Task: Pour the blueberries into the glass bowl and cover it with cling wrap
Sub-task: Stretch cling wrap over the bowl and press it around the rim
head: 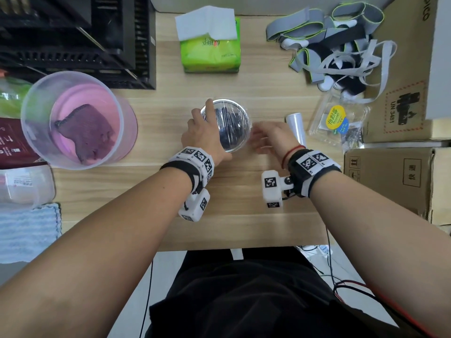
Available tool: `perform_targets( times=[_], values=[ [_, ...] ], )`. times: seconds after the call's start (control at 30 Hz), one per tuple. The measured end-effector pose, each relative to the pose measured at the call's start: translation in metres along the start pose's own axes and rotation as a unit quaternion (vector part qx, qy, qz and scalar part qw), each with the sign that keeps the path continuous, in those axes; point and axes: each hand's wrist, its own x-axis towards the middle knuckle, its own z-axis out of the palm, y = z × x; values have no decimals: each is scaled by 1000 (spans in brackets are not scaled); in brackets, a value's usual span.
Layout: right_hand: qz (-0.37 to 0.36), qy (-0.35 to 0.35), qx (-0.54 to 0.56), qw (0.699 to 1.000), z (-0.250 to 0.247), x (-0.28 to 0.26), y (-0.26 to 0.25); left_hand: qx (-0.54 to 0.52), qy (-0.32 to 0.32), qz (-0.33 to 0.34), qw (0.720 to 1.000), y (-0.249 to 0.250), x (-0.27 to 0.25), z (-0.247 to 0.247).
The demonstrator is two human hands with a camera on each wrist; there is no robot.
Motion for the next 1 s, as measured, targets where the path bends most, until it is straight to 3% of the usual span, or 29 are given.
perform_targets(
  times=[0.2, 0.57, 0.8, 1.0],
  values=[
    [-82, 58, -33, 994, 7, 10, 9, 2, 10, -2, 1000, 0, 1, 2],
    [-1, 33, 79, 996, 9, 13, 16, -4, 15, 9, 1000, -6, 4, 1],
    [50, 30, 71, 996, 13, 18, 15, -12, 19, 13, 1000, -5, 5, 3],
    [-17, 98, -24, 995, 5, 27, 11, -4, 22, 18, 1000, -6, 6, 5]
  ],
)
